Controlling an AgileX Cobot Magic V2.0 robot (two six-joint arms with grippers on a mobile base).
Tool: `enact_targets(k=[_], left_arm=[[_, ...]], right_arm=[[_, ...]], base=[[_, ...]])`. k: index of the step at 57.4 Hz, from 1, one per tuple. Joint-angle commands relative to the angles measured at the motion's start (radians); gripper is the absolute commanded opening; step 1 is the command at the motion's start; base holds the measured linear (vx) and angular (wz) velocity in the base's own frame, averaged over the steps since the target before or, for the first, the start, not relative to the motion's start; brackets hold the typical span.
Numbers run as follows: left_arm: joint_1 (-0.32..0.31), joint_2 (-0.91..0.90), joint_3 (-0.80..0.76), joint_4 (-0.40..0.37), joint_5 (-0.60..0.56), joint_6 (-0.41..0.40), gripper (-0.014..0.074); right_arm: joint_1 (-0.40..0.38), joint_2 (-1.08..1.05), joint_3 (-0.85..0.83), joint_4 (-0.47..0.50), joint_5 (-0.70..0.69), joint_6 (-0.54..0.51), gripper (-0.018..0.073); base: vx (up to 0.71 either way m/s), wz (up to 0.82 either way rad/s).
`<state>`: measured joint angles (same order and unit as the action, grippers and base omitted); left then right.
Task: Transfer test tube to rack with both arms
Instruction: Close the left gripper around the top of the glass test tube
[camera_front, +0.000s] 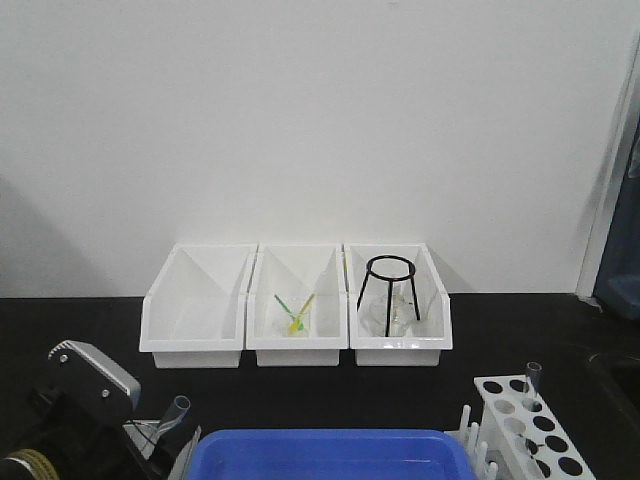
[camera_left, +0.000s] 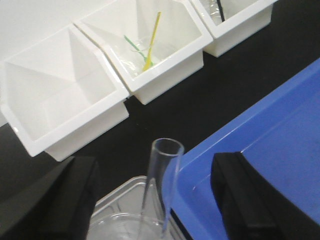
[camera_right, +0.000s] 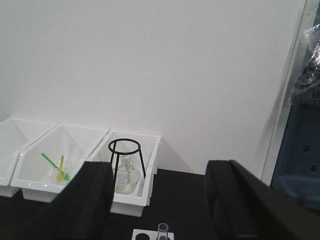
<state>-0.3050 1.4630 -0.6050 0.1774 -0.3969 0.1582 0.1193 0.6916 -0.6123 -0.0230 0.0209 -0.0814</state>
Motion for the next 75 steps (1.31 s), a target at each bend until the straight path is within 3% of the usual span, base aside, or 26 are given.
enact_targets(k=[1, 13, 33, 41, 58, 75], left_arm=[[-0.011, -0.002, -0.033, -0.010, -0.092, -0.006, 0.0585], [-0.011, 0.058, -0.037, -0.025, -0.145, -0.002, 0.0585], [-0.011, 0.139, -0.122, -0.025, -0.121, -0.003, 0.0568], [-0.011, 0.141, -0.122, -0.025, -0.137, -0.002, 0.0451], [-0.011, 0.141, -0.122, -0.024, -0.154, -0.002, -0.0003], [-0.011, -0.009, -0.148, -0.024, -0.161, -0.002, -0.0008]], right_arm=[[0.001, -0.001, -0.037, -0.010, -0.090, -0.011, 0.0449], [0.001, -0.001, -0.037, -0.010, -0.090, -0.011, 0.0449], [0.001, -0.001, -0.037, -0.010, -0.090, -0.011, 0.0449], [0.001, -0.001, -0.037, -0.010, -0.090, -0.011, 0.0449], [0.001, -0.001, -0.037, -0.010, -0.090, -0.011, 0.0449], [0.001, -0.001, -0.037, -0.010, -0.094, -0.010, 0.0449]], base=[[0.00, 0.00], [0.00, 0.00], [0.00, 0.00], [0.00, 0.00], [0.00, 0.00], [0.00, 0.00]])
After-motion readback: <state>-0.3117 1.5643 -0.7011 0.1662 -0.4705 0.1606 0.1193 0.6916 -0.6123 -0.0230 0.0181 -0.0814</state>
